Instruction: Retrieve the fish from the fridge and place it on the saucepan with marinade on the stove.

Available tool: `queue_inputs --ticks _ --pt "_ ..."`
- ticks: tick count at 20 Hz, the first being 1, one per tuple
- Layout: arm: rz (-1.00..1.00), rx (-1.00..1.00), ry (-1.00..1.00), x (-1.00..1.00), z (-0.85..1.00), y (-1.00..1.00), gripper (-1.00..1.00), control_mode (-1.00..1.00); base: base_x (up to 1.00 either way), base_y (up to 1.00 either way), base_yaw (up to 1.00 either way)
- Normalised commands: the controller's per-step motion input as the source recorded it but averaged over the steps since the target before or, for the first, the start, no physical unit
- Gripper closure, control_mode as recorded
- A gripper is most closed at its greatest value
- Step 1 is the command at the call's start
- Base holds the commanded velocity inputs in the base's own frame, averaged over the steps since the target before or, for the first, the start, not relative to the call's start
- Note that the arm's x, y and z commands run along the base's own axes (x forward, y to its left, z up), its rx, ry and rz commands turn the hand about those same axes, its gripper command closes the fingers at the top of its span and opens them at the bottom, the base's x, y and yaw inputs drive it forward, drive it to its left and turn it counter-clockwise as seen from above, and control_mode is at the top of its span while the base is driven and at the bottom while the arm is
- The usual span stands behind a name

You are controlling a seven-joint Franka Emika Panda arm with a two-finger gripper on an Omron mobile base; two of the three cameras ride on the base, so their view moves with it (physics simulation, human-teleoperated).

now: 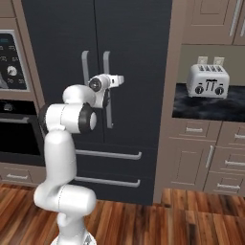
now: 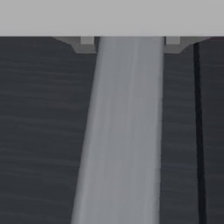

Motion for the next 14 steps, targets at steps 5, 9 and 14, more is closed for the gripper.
queue_inputs --ticks 5,9,14 --pt "0.00 0.00 0.28 -0.32 0.19 0.00 1.00 -1.00 0.00 0.00 0.00" --pt "0.00 0.00 0.27 -0.91 0.24 0.00 1.00 -1.00 0.00 0.00 0.00" --pt "-0.06 0.00 0.05 -1.00 0.01 -0.24 1.00 -1.00 0.00 0.00 0.00"
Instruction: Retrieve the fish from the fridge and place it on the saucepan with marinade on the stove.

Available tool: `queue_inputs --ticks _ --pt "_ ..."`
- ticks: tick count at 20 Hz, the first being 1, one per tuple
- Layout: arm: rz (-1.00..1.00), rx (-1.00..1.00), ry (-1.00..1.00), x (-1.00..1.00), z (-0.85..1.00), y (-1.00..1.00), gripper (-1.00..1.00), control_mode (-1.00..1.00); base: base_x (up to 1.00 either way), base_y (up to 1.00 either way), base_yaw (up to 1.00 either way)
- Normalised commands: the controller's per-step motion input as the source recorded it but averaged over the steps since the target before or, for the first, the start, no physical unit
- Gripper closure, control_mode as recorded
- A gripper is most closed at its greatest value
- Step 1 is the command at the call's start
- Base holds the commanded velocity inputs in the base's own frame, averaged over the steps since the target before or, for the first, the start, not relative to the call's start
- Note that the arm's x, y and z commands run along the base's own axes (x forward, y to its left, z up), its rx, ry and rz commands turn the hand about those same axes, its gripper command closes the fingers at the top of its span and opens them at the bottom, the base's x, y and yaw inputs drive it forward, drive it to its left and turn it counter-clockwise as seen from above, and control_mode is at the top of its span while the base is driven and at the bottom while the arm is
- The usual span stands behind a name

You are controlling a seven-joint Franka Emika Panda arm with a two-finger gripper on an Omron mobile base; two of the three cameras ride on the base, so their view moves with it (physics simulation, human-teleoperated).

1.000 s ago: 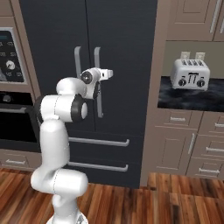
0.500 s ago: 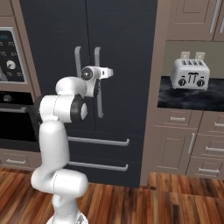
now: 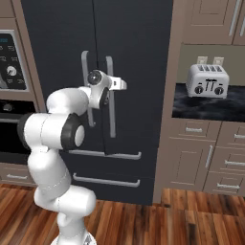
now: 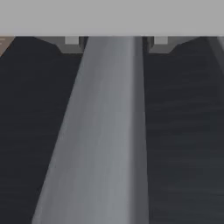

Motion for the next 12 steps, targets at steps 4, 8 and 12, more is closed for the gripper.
queue_inputs --ticks 4,8,12 --pt "-0.07 0.02 0.00 -1.00 0.00 -0.55 1.00 -1.00 0.00 0.00 0.00" --pt "-0.05 0.02 0.05 -1.00 0.00 -0.66 1.00 -1.00 0.00 0.00 0.00" --pt "-0.03 0.02 0.12 -0.95 0.00 -0.89 1.00 -1.00 0.00 0.00 0.00"
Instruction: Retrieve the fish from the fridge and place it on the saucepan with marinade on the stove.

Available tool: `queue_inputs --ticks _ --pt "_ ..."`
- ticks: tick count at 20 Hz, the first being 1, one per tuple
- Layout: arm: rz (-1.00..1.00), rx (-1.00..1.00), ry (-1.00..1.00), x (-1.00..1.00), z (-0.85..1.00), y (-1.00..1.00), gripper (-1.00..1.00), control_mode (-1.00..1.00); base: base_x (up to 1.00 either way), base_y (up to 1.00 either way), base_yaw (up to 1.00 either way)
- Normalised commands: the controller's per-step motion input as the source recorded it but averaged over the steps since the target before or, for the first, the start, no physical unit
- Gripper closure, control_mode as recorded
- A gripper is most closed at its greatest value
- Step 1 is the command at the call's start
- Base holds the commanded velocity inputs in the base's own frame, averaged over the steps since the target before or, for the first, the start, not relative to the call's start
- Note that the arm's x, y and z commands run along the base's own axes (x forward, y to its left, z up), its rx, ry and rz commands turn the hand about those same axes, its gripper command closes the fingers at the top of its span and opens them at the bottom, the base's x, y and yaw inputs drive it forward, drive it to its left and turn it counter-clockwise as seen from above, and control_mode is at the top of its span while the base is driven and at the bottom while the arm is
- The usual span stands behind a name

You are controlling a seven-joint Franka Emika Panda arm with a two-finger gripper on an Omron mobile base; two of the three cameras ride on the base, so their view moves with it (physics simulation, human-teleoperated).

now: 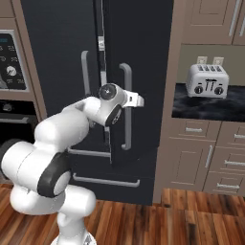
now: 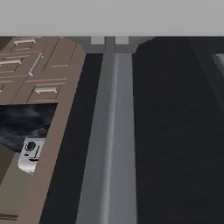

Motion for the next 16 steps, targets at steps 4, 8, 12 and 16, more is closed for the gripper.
queue_inputs --ticks 4,8,12,16 --pt "-0.01 0.02 0.11 -0.98 0.00 -1.00 1.00 -1.00 0.00 0.00 0.00" --pt "0.00 0.12 0.09 -0.84 0.00 -1.00 1.00 -1.00 0.00 0.00 0.00" --pt "0.00 0.14 0.11 -0.89 0.00 -0.53 1.00 -1.00 0.00 0.00 0.00" --pt "0.00 0.01 0.07 -0.75 0.00 0.36 1.00 -1.00 0.00 0.00 0.00"
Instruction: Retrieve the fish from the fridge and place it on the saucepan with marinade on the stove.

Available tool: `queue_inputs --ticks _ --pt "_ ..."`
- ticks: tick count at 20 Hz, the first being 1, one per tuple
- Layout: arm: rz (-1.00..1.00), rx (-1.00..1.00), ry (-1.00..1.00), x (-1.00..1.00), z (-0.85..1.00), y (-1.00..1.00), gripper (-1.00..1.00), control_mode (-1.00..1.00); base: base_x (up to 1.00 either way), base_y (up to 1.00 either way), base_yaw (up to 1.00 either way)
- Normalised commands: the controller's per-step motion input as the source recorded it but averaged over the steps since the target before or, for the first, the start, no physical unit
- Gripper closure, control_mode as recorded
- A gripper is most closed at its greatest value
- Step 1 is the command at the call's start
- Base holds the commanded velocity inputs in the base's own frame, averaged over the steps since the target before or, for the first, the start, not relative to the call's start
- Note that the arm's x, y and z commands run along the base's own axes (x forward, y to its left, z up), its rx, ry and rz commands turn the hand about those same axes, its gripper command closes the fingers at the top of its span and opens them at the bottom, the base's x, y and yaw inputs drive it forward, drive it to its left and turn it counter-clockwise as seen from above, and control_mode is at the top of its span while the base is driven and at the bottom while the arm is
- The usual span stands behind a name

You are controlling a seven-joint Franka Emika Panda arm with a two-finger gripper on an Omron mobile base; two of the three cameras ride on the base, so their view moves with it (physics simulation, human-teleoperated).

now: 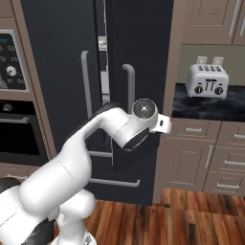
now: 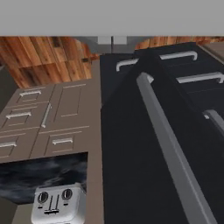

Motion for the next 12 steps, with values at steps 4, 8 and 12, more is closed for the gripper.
queue_inputs --ticks 4,8,12 --pt "-0.02 -0.01 0.00 -0.14 0.00 0.97 1.00 -1.00 0.00 0.00 0.00" --pt "-0.02 0.00 0.00 0.02 0.00 0.98 1.00 -1.00 0.00 0.00 0.00" --pt "-0.03 0.00 0.00 0.33 0.00 0.87 1.00 -1.00 0.00 0.00 0.00"
